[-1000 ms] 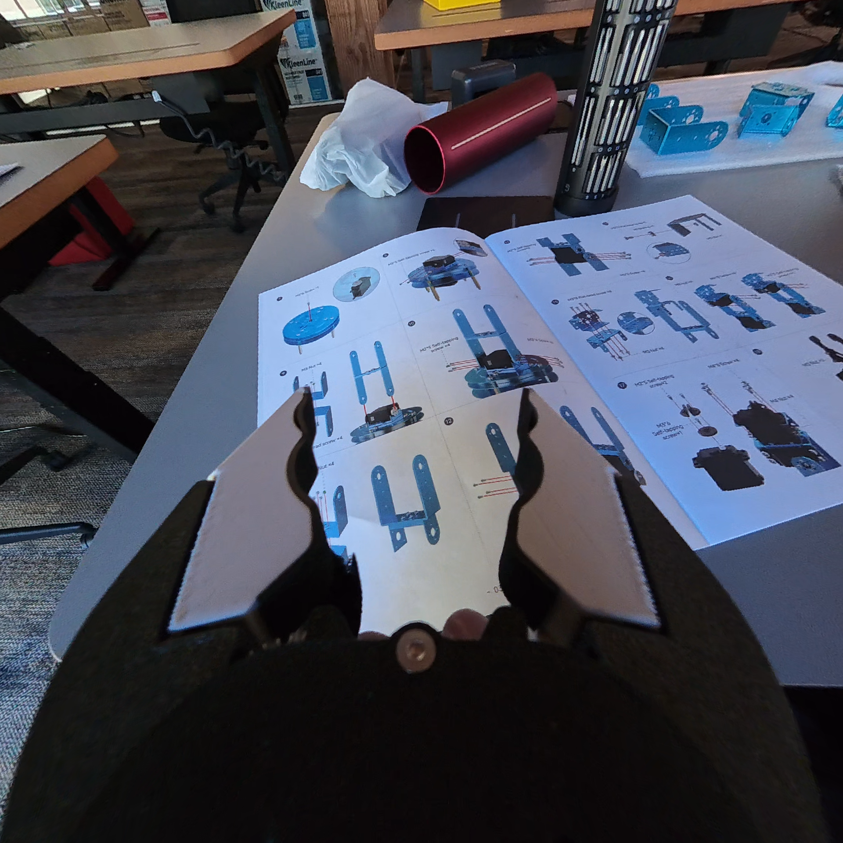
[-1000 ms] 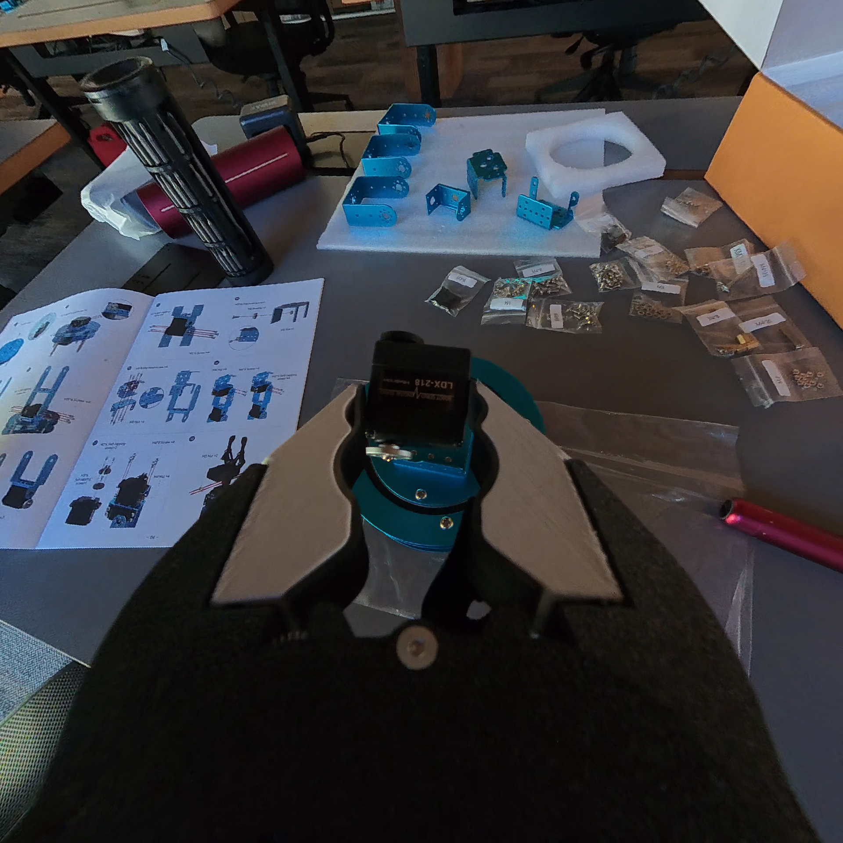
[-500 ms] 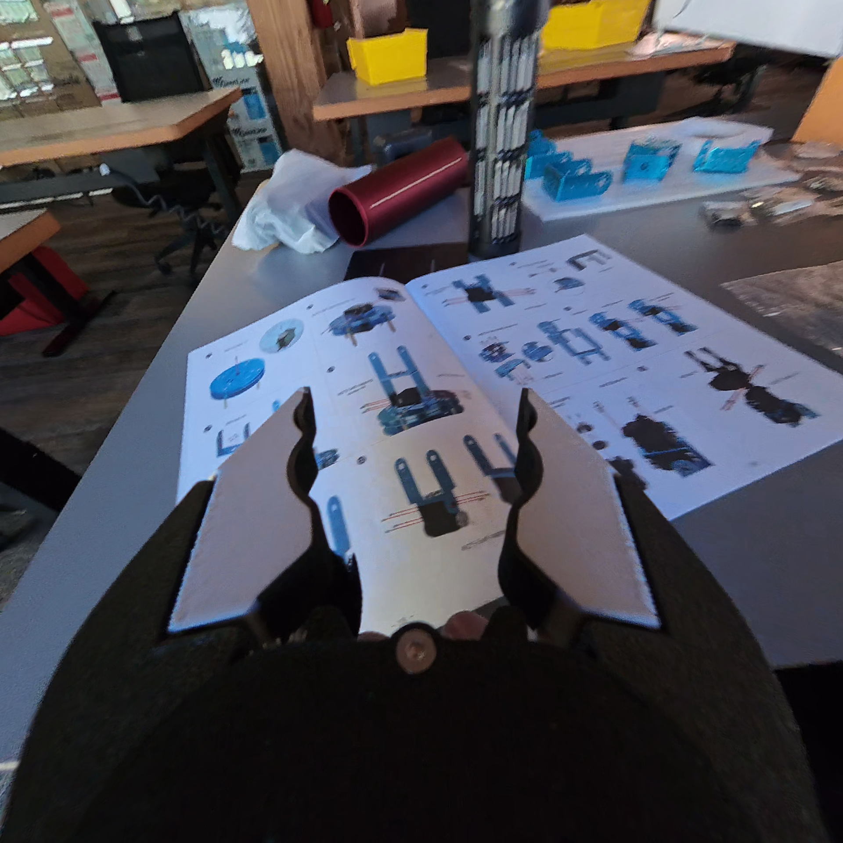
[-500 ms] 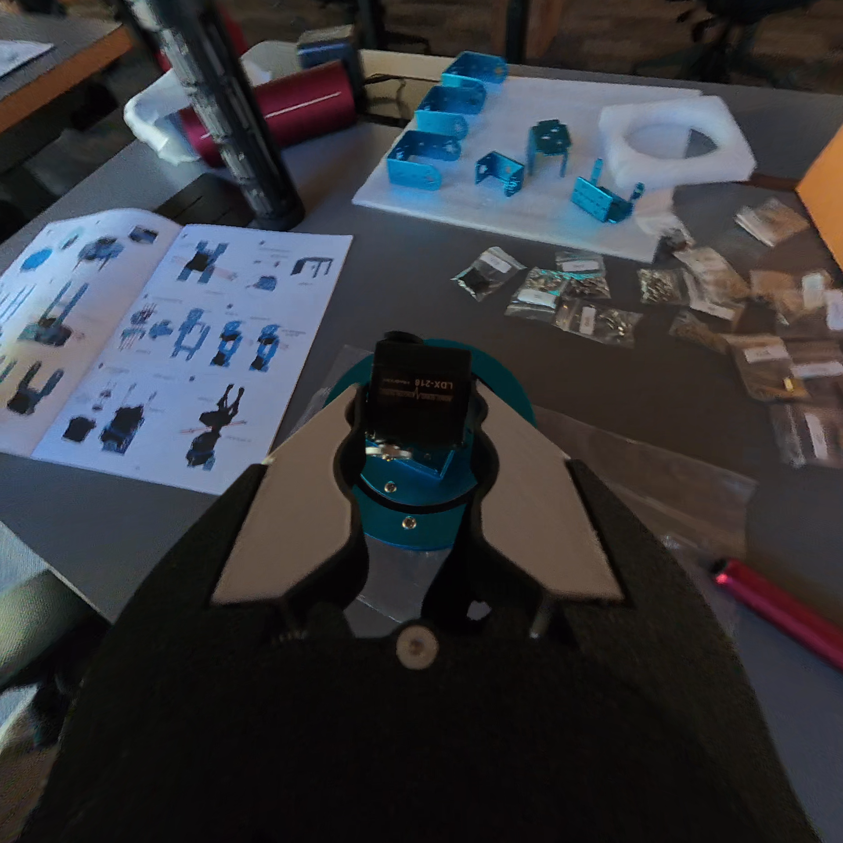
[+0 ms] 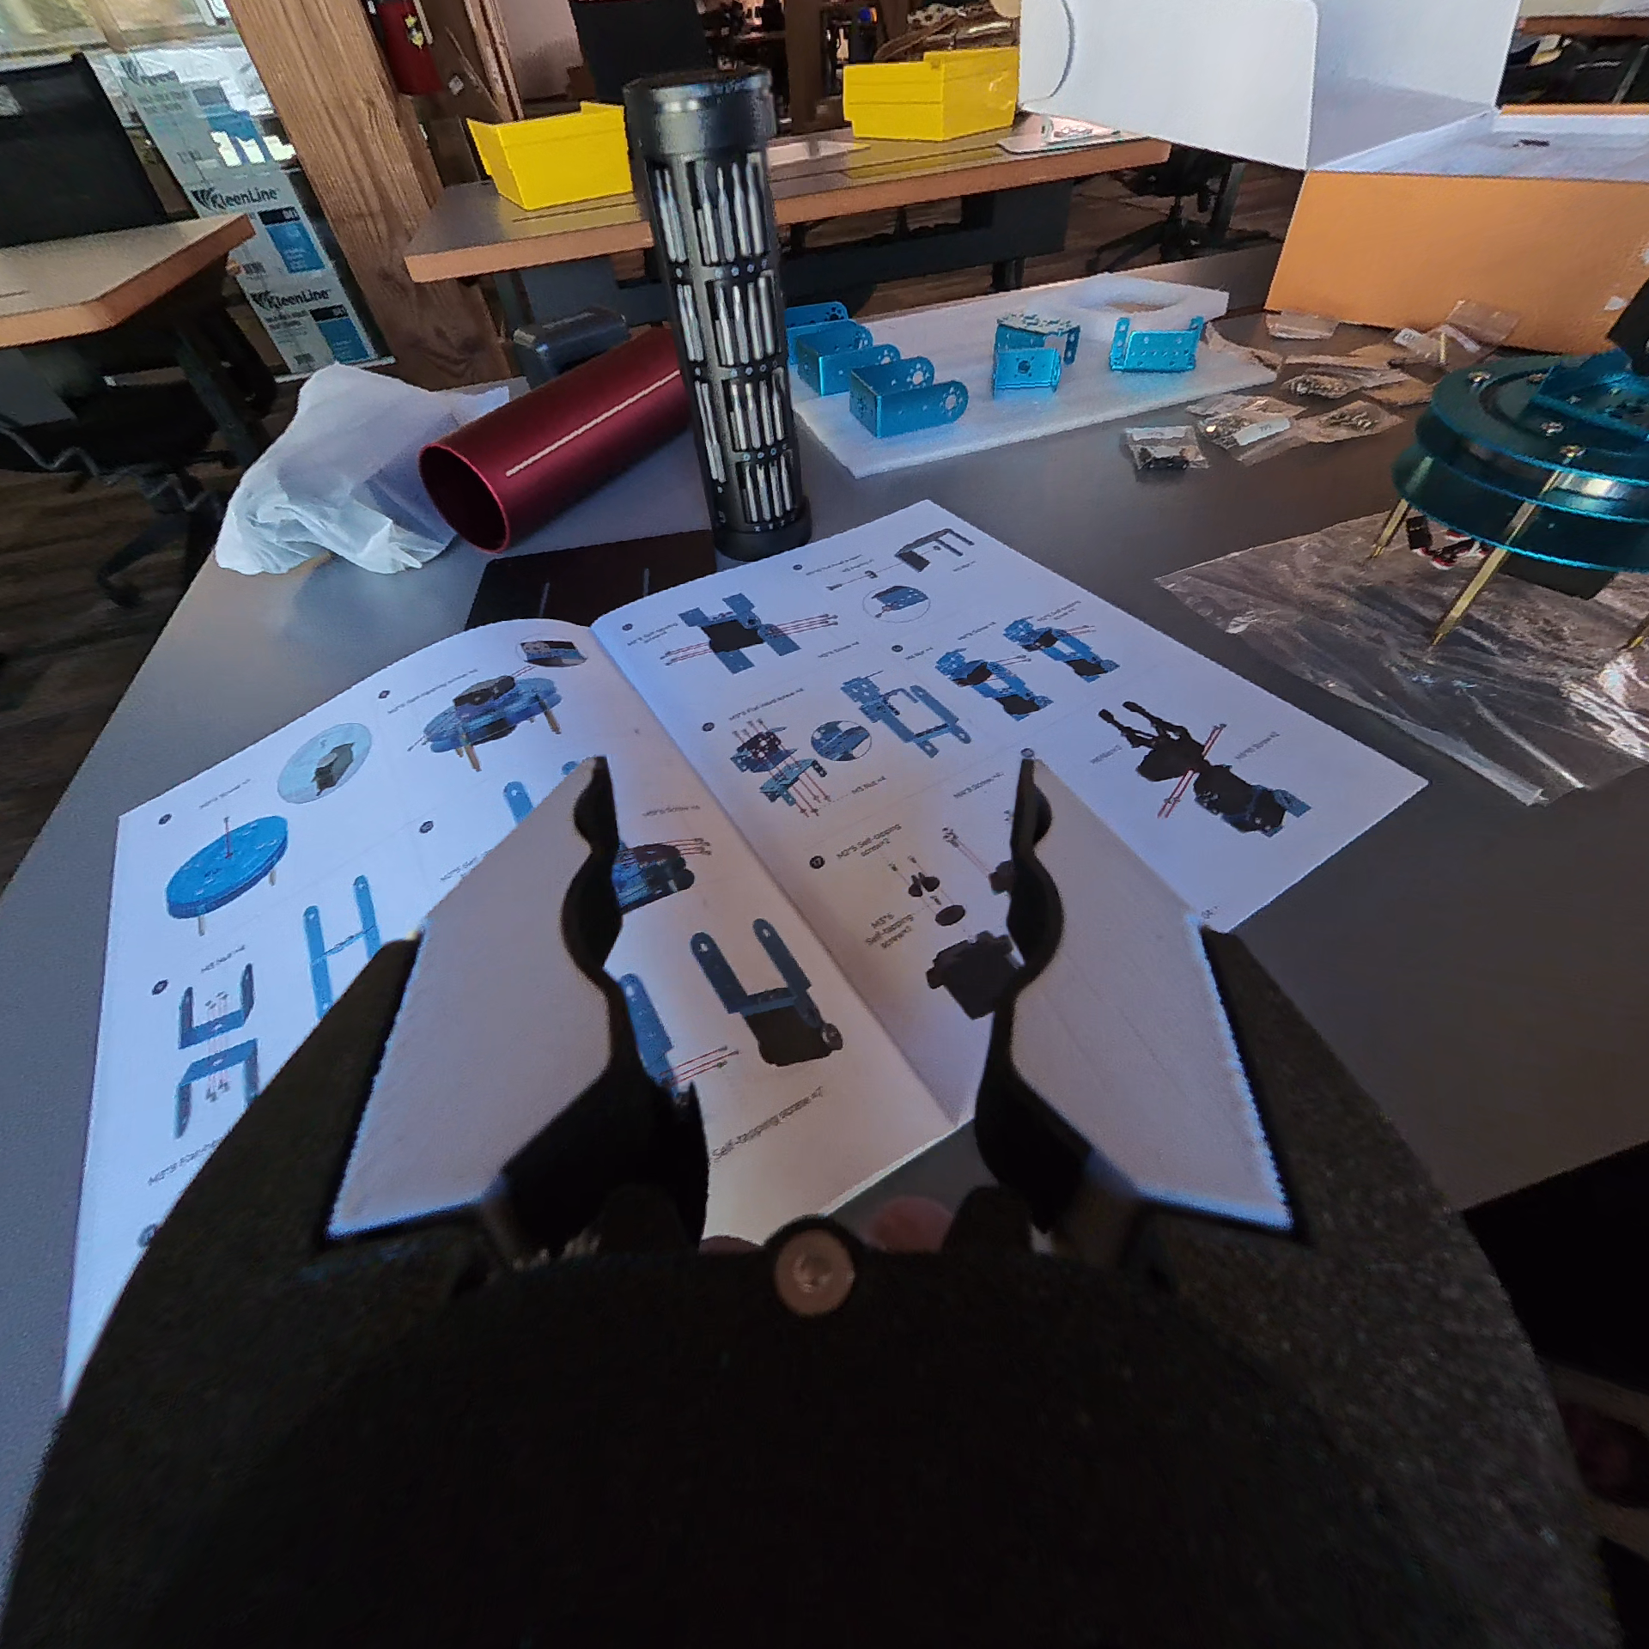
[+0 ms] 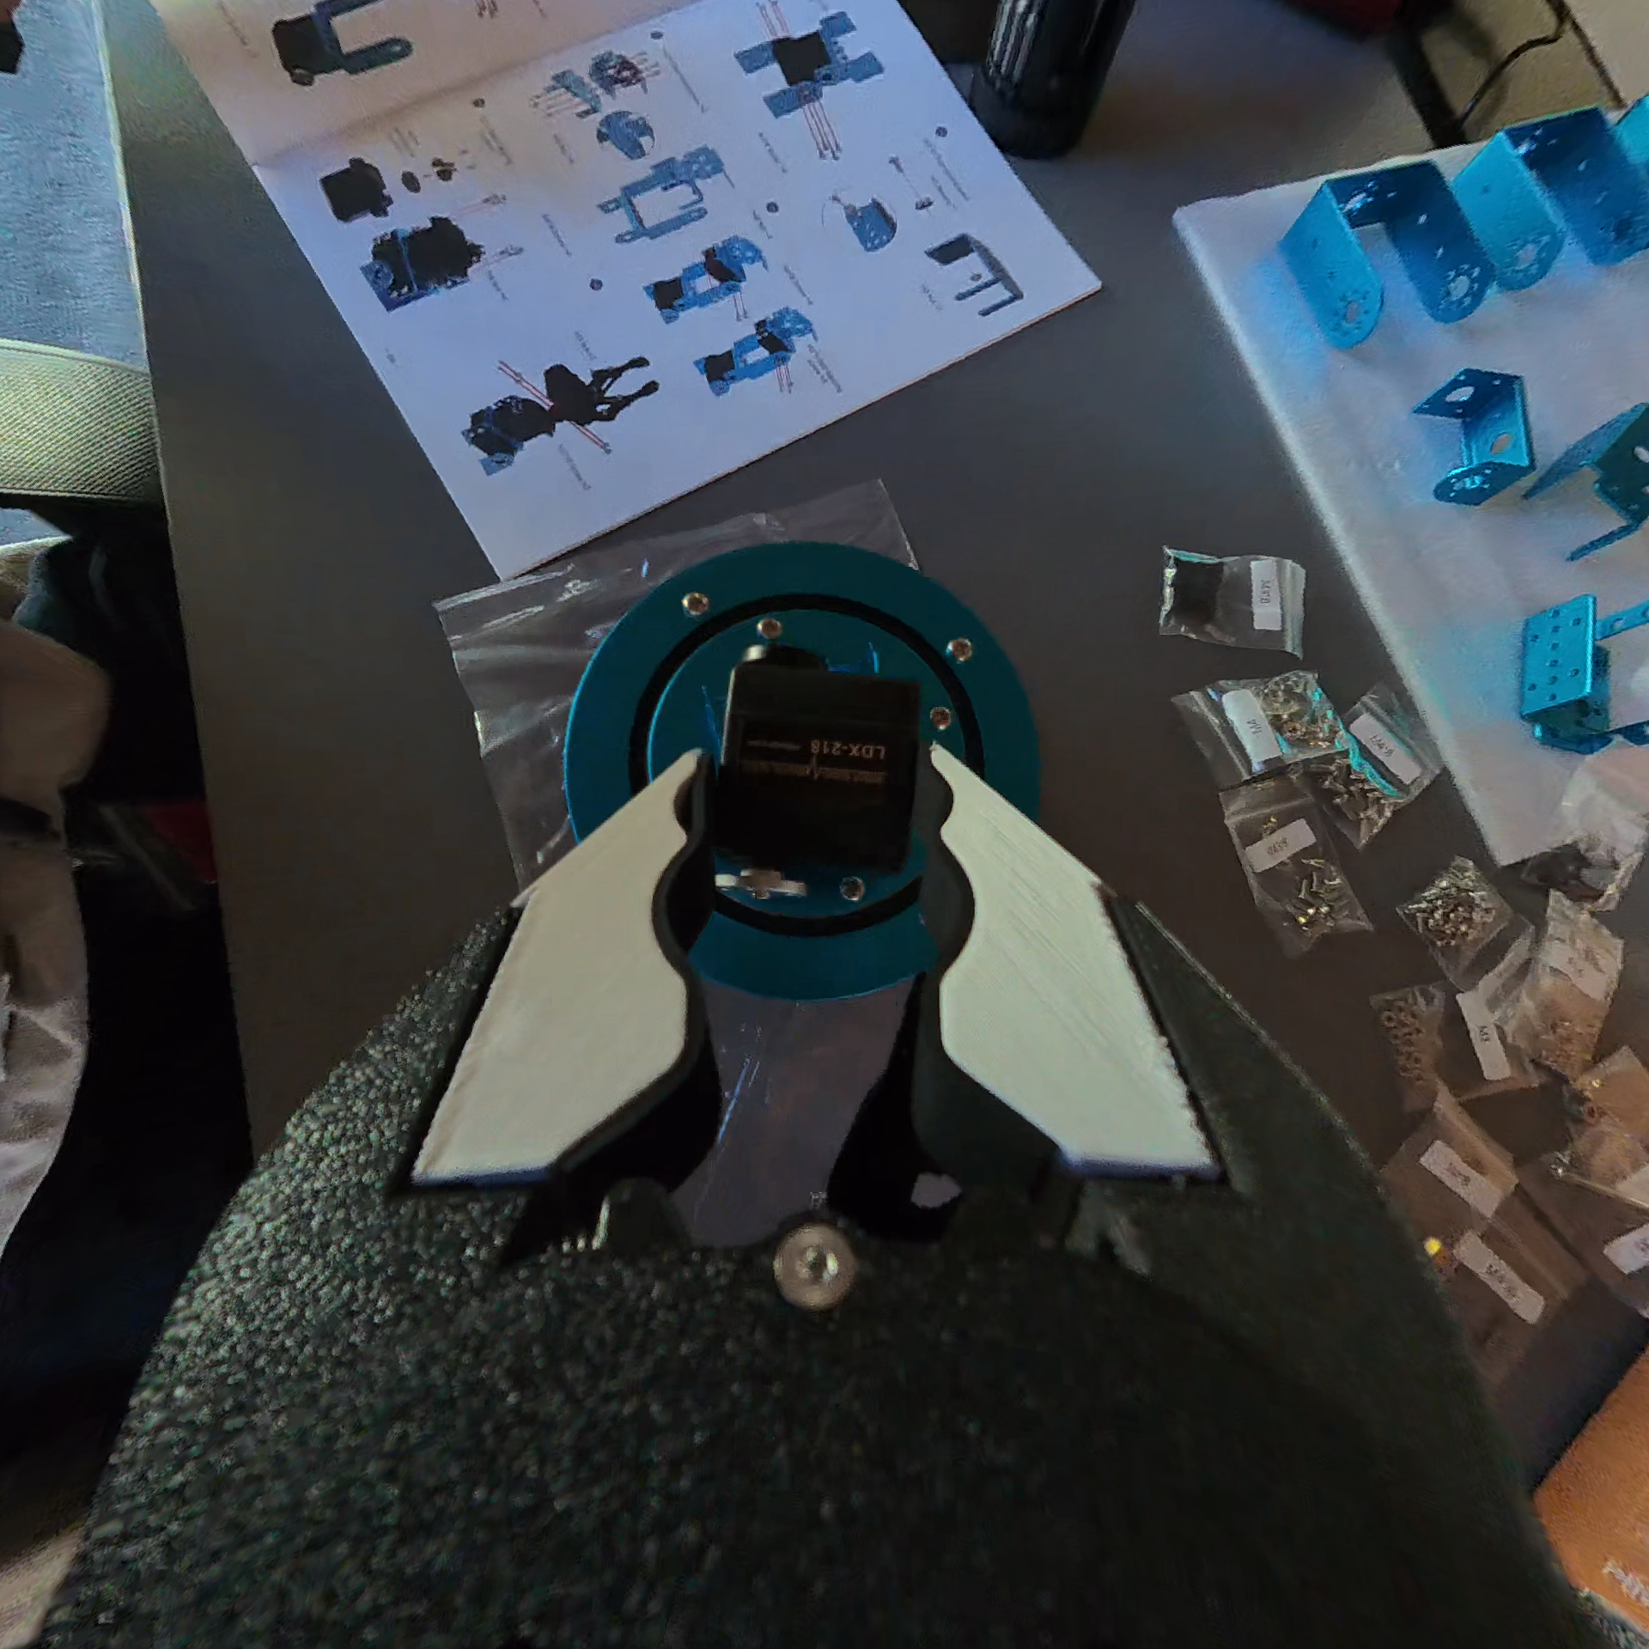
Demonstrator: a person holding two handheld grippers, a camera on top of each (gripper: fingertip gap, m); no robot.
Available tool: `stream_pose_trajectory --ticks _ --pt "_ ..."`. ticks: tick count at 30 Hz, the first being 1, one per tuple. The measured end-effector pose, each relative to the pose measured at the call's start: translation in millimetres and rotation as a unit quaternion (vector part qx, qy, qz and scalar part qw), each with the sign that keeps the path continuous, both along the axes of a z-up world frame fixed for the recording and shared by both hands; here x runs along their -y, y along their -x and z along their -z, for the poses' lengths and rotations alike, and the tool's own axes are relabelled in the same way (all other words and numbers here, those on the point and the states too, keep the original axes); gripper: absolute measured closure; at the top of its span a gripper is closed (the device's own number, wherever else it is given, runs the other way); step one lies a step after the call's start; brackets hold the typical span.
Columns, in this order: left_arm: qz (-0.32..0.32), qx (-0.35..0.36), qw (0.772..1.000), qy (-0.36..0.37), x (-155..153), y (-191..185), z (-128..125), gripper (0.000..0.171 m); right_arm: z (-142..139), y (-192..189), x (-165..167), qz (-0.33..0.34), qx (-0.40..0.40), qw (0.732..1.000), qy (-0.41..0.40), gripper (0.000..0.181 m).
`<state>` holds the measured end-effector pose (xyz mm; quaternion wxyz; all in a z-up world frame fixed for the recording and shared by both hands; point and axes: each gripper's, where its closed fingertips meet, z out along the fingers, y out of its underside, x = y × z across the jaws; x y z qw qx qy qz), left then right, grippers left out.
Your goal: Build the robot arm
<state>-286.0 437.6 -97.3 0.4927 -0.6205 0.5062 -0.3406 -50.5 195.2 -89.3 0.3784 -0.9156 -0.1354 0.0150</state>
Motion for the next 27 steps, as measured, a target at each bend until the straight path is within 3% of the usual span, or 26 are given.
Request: stream_pose_trajectory --ticks 7,11,14,22,27 --pt "0.004 -0.001 1.0 -0.008 12 -9 -5 0.083 0 -6 4 -0.081 -0.056 0.995 0.012 0.138" --pt "0.003 -0.004 1.0 -0.015 14 -13 -9 0.083 0 6 9 -0.148 -0.091 0.983 0.061 0.138" --pt "0.002 -0.005 1.0 -0.015 15 -15 -10 0.083 2 9 7 -0.172 -0.074 0.979 0.083 0.138" --pt "0.002 -0.008 1.0 -0.013 17 -13 -9 0.083 8 6 2 -0.186 -0.01 0.978 0.095 0.137" --pt "0.004 -0.006 1.0 -0.013 18 -10 -9 0.083 4 5 4 -0.16 -0.03 0.983 0.085 0.129"
